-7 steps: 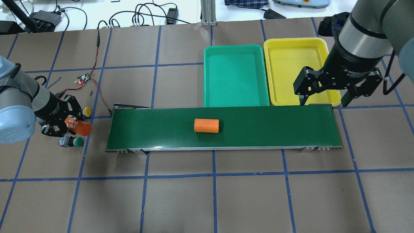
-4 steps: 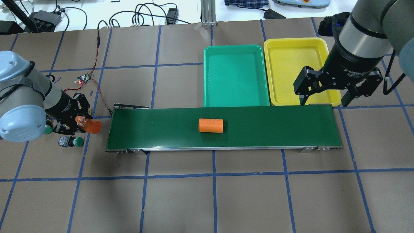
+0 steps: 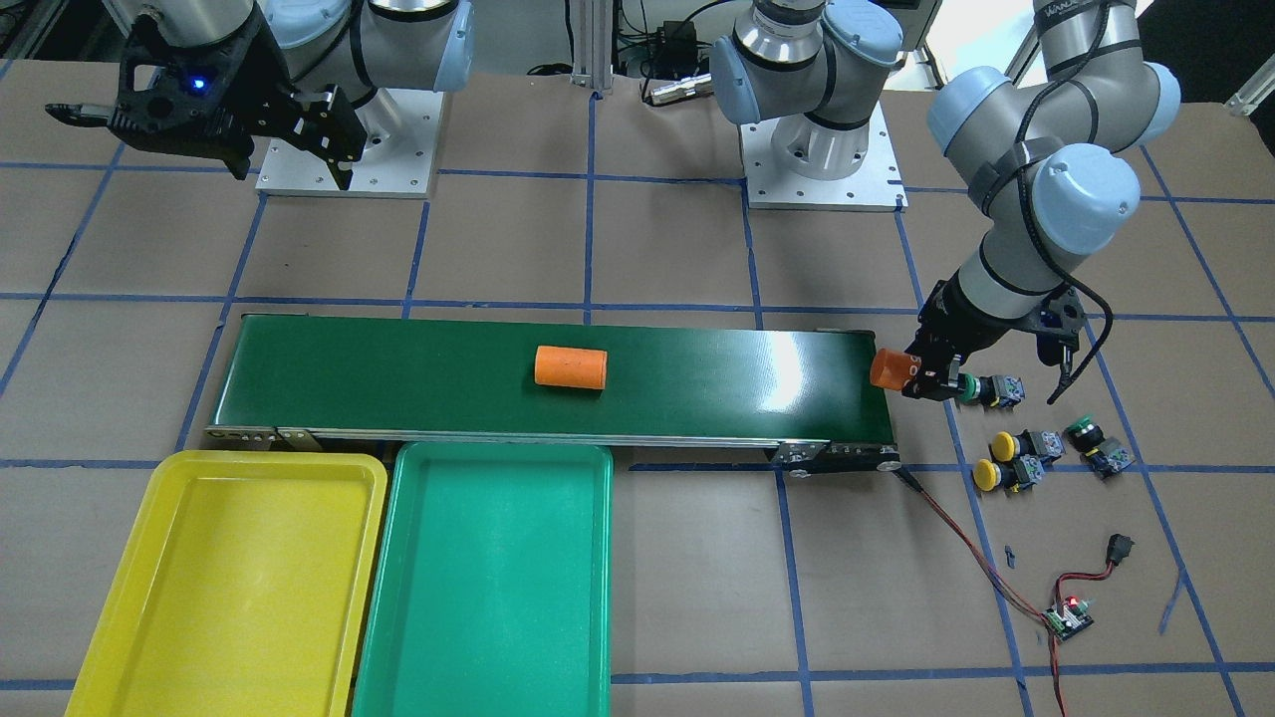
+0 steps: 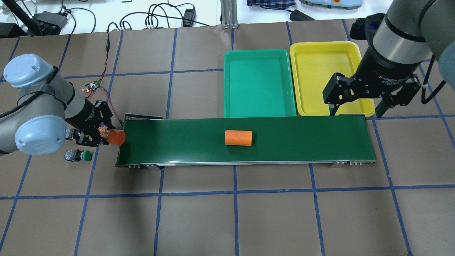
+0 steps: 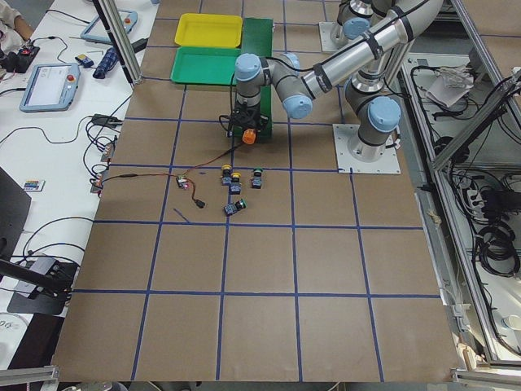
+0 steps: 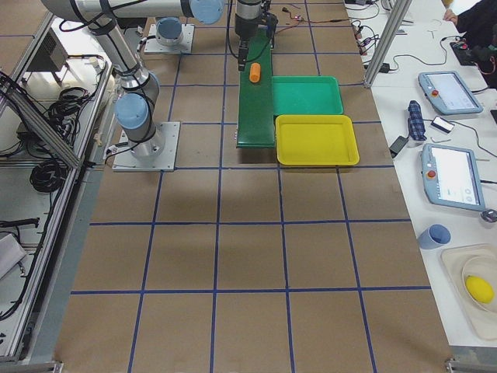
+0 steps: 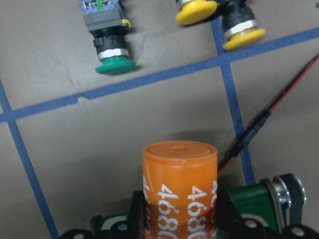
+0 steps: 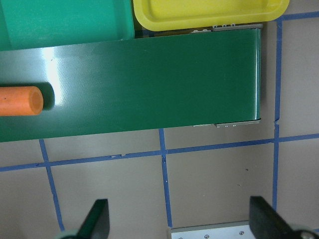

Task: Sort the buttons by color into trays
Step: 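Carry the second orange cylinder with the left gripper onto the belt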

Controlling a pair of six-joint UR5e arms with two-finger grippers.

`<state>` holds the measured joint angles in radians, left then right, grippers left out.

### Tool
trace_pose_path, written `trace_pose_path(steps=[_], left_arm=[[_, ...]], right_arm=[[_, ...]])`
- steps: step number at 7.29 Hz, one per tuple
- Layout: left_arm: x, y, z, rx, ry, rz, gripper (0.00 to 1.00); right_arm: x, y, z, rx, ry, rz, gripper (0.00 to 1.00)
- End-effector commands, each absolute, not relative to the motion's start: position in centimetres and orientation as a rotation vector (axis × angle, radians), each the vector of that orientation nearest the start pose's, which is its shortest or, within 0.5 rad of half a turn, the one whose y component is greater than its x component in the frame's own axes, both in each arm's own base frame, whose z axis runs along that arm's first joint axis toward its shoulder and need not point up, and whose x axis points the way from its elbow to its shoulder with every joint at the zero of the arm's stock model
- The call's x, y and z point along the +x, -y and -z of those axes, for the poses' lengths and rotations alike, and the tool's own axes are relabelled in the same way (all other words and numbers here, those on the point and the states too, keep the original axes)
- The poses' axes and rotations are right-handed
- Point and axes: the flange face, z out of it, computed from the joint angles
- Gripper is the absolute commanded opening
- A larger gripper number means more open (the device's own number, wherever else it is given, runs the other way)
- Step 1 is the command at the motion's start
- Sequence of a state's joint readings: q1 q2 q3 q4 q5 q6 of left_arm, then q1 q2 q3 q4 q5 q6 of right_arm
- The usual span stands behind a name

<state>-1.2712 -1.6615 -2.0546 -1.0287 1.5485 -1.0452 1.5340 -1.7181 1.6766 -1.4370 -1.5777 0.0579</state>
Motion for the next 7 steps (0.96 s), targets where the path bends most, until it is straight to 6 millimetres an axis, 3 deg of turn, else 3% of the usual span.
trace_pose_path(steps=[1, 7], left_arm=[[-0.48, 48.42, -26.61, -2.031, -2.405, -0.074, 0.38], [-1.37, 47.61, -26.65, -2.179, -2.246, -0.095, 0.39]], right_arm=[[11.64, 42.44, -49.08, 0.149, -3.143, -0.145, 1.00], [11.51, 42.46, -49.07, 0.154, -3.143, -0.147, 1.00]])
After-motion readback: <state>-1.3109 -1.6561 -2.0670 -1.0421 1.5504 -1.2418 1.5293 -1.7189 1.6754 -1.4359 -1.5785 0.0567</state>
